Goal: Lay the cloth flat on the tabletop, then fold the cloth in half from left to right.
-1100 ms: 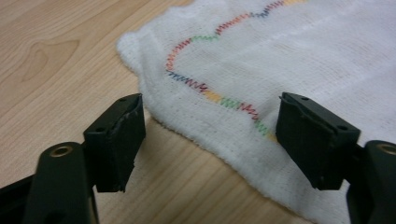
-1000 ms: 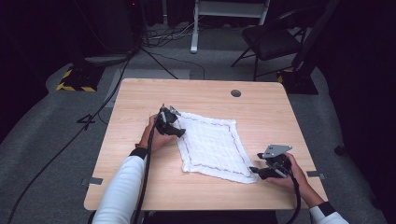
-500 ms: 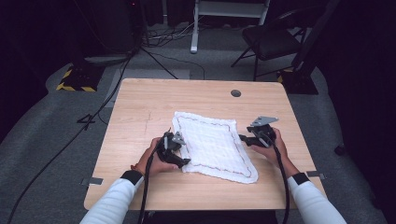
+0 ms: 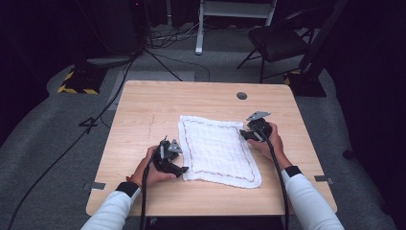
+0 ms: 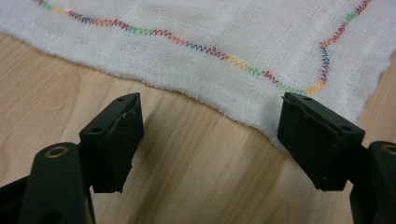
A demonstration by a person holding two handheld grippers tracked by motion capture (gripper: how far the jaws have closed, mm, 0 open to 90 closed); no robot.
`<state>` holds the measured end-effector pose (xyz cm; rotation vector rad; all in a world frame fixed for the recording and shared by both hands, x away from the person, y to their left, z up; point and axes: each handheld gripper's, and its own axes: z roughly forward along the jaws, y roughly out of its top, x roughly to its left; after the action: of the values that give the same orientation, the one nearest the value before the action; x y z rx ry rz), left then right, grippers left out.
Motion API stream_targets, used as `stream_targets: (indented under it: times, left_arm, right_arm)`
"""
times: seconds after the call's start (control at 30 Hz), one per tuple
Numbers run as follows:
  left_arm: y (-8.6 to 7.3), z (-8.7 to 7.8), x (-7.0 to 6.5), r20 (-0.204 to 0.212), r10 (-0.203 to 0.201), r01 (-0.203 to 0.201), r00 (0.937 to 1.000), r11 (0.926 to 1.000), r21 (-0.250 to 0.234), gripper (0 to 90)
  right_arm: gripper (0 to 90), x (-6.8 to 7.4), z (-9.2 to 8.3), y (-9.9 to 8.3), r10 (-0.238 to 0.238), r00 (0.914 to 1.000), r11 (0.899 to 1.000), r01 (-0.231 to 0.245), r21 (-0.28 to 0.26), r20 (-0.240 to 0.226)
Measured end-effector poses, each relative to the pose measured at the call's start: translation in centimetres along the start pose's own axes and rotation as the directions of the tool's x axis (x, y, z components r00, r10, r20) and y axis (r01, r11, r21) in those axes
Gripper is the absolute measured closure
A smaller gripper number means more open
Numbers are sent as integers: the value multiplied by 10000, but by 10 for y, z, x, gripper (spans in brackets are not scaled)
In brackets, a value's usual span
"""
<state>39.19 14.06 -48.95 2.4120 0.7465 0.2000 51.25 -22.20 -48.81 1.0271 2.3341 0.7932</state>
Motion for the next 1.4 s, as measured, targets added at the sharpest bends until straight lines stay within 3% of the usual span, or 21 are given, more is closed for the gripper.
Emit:
stream_targets:
  times: [0.07, 0.17, 0.4, 0.47, 0.53, 0.63, 0.73, 0.83, 0.9, 1.0, 1.17, 1.27, 1.33, 1.4]
  left_arm:
    - [-2, -1, -1, -29, -24, 23, 10000, 10000, -46, 234]
    - [-6, -4, -4, -2, -49, 49, 10000, 10000, -48, 233]
    - [-7, -4, -4, 75, -25, 26, 10000, 9999, -104, 222]
    - [-6, -6, -3, 149, -30, 34, 9999, 9997, -240, 200]
    - [-5, -11, -1, -13, -58, 58, 10000, 9991, -420, 191]
    - [-7, -19, 3, -383, -138, 108, 9992, 9970, -773, 190]
    - [-11, -23, 12, -916, -264, 197, 9954, 9971, -729, 191]
    - [-16, -25, 22, -1553, -564, 453, 9863, 9962, -740, 200]
    - [-19, -26, 30, -1616, -842, 708, 9832, 9937, -871, 201]
    - [-22, -28, 38, -1659, -1136, 992, 9796, 9908, -922, 197]
    - [-21, -28, 41, -1523, -1335, 1159, 9793, 9861, -1188, 195]
    - [-15, -24, 39, -1613, -1178, 980, 9798, 9872, -1259, 195]
    - [-10, -20, 38, -1970, -968, 750, 9756, 9905, -1153, 196]
    - [-2, -18, 42, -1609, -1196, 1007, 9797, 9875, -1214, 197]
  right_arm:
    - [461, -7, 0, -3, 386, 9992, 9992, -386, 47, 87]
    - [461, -14, -1, -5, 428, 9971, 9989, -439, 158, 622]
    - [421, -22, -2, -8, 675, 9937, 9975, -691, 150, 900]
    - [404, -21, -6, -7, 772, 9946, 9970, -770, -52, 694]
    - [397, -15, -16, -4, 770, 9968, 9960, -759, -475, 199]
    - [392, -2, -30, 0, 454, 9982, 9940, -490, -977, -382]
    - [386, 15, -44, 0, 67, 9940, 9904, -217, -1367, -1095]
    - [388, 31, -54, -2, -402, 9840, 9883, 136, -1521, -1734]
    - [402, 43, -59, -5, -662, 9803, 9868, 367, -1579, -1859]
    - [398, 60, -65, -9, -1095, 9666, 9843, 731, -1606, -2316]
    - [382, 83, -73, -14, -1700, 9444, 9773, 1249, -1710, -2816]
    - [402, 94, -77, -15, -2031, 9303, 9715, 1523, -1819, -3054]
    - [413, 101, -78, -14, -2360, 9222, 9632, 1803, -1994, -3064]
    - [413, 107, -77, -12, -2403, 9148, 9620, 1797, -2056, -3247]
